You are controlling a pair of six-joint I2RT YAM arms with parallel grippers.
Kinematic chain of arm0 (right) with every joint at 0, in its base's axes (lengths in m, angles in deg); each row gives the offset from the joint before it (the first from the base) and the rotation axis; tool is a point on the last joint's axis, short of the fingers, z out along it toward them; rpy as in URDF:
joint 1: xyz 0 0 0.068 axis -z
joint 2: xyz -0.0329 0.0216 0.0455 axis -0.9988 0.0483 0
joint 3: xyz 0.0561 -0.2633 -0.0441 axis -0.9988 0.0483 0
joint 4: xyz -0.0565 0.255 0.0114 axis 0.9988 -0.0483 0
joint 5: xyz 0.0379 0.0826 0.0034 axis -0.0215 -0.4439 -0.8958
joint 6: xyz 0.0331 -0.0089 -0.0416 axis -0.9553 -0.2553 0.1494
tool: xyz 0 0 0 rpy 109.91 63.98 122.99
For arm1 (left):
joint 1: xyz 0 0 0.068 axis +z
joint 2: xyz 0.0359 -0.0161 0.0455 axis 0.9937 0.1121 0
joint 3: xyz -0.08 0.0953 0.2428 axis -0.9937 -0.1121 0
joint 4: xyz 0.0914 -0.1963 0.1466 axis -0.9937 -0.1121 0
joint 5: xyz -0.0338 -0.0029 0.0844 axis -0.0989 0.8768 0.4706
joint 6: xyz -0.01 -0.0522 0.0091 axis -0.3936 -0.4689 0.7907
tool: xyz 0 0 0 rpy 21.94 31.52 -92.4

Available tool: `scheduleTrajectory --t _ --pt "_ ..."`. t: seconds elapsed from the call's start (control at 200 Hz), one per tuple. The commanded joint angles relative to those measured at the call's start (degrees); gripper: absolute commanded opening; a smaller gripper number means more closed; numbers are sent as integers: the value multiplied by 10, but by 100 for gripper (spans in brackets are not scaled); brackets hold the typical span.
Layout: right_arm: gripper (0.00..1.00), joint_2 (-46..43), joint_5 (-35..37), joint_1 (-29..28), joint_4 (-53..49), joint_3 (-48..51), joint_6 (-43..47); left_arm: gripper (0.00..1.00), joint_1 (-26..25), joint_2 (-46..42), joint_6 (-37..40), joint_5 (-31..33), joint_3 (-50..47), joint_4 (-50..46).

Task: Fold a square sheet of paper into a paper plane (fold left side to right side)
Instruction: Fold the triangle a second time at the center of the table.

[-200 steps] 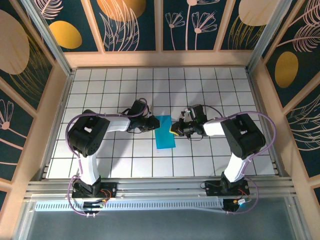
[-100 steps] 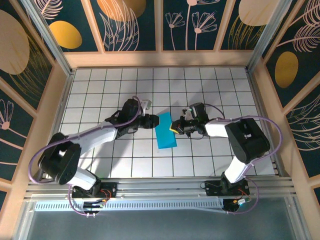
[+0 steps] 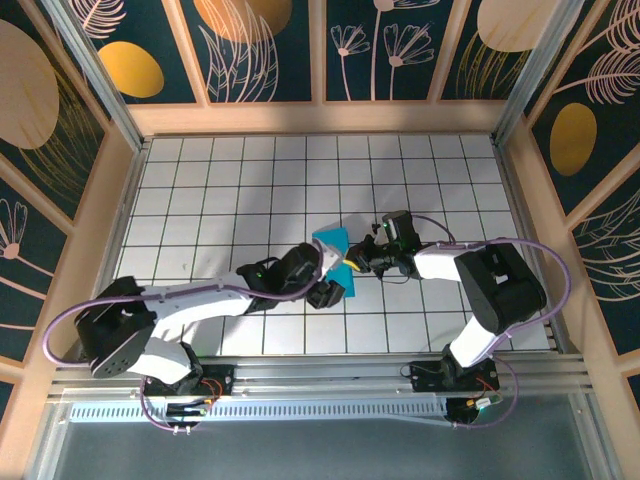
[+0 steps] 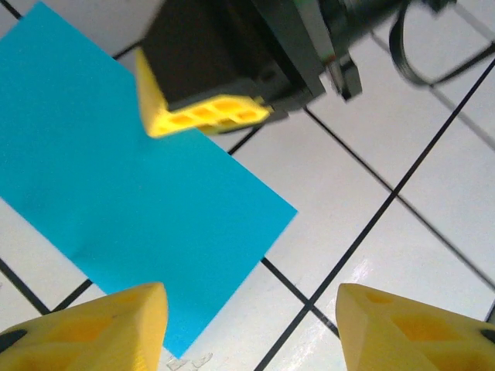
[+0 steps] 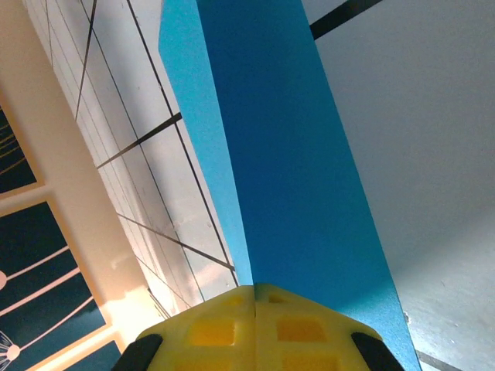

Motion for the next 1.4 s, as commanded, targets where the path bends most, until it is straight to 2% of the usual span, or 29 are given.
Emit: scheduleTrajectory --t 0.0,0.18,0.601,0.686,1.001,1.201,1.396 --pt "0 -17 12 -2 13 5 -10 61 -30 42 37 71 41 -34" --pt "0 -20 13 -3 9 4 -10 62 -54 91 41 109 75 -47" --pt "0 -24 10 -5 8 1 -12 60 -55 170 65 172 135 -62" --pt "0 -23 11 -6 7 1 -10 55 -55 184 68 176 152 -67" --pt "0 -20 19 -5 8 3 -8 15 -55 191 59 189 165 -73" --pt "12 -30 34 3 -8 -7 9 3 -55 188 53 181 163 -75" --pt "25 -46 50 31 -32 -33 42 0 -54 177 50 172 154 -67"
